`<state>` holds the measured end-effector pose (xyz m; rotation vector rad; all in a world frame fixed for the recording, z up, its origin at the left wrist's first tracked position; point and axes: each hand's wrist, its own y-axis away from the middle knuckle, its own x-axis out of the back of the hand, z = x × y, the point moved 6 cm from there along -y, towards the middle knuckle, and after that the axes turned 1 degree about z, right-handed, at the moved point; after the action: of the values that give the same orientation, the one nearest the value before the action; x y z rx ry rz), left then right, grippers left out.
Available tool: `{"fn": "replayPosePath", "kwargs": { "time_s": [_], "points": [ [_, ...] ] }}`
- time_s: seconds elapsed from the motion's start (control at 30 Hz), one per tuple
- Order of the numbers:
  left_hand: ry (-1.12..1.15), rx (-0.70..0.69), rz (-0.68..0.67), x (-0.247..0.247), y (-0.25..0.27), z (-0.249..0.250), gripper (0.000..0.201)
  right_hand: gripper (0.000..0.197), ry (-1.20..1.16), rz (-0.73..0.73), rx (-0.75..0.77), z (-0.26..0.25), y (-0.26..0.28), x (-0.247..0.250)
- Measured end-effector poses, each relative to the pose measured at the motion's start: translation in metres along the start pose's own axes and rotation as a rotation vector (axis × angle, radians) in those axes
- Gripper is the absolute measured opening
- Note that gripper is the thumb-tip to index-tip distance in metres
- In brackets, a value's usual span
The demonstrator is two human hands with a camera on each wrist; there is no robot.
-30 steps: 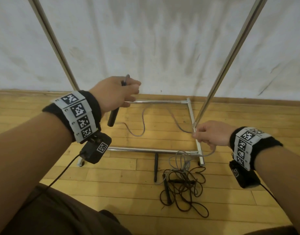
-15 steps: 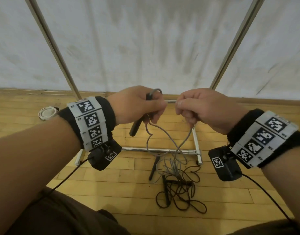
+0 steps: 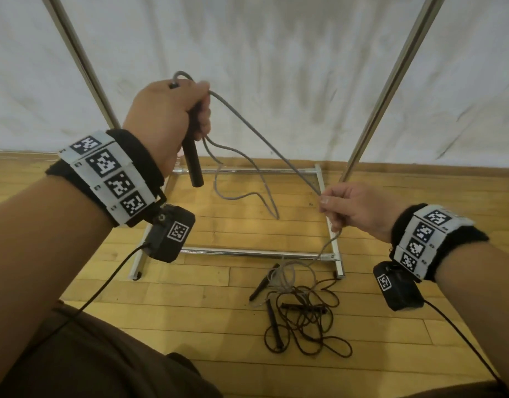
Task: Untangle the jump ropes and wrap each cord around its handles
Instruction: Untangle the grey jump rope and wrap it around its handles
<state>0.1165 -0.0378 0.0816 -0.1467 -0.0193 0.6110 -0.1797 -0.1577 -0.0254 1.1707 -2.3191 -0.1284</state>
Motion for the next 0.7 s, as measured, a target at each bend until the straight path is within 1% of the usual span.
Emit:
{"fn": "replayPosePath", "kwargs": {
  "time_s": [0.07, 0.1, 0.17, 0.23, 0.3, 0.4, 0.6, 0.67, 0.7],
  "points": [
    [-0.012, 0.017, 0.065, 0.01, -0.004, -0.002, 0.029, 0.025, 0.046, -0.01, -0.08, 0.02, 0.0, -0.001],
    [-0.079, 0.033, 0.063, 0.012, -0.004, -0.006, 0.026, 0.027, 0.08, -0.016, -0.115, 0.029, 0.0, -0.001],
    [-0.243, 0.107, 0.007, 0.012, -0.004, -0.019, 0.023, 0.03, 0.257, -0.037, -0.17, 0.043, -0.001, -0.001],
    [-0.349, 0.187, -0.012, 0.015, -0.003, -0.034, 0.02, 0.032, 0.449, -0.062, -0.209, 0.047, -0.002, 0.001],
    [-0.384, 0.222, -0.042, 0.016, -0.001, -0.039, 0.018, 0.033, 0.486, -0.062, -0.208, 0.04, -0.003, 0.003],
    [-0.352, 0.239, -0.186, 0.0, 0.007, -0.041, 0.018, 0.032, 0.463, -0.049, -0.107, 0.006, -0.004, 0.0],
    [-0.378, 0.231, -0.604, -0.059, 0.043, -0.045, 0.023, 0.029, 0.236, -0.029, 0.155, -0.072, 0.014, -0.012],
    [-0.387, 0.212, -0.698, -0.07, 0.051, -0.043, 0.027, 0.029, 0.169, -0.015, 0.219, -0.089, 0.019, -0.015],
    [-0.391, 0.191, -0.721, -0.074, 0.053, -0.042, 0.027, 0.03, 0.132, 0.002, 0.238, -0.095, 0.021, -0.015]
  ]
}}
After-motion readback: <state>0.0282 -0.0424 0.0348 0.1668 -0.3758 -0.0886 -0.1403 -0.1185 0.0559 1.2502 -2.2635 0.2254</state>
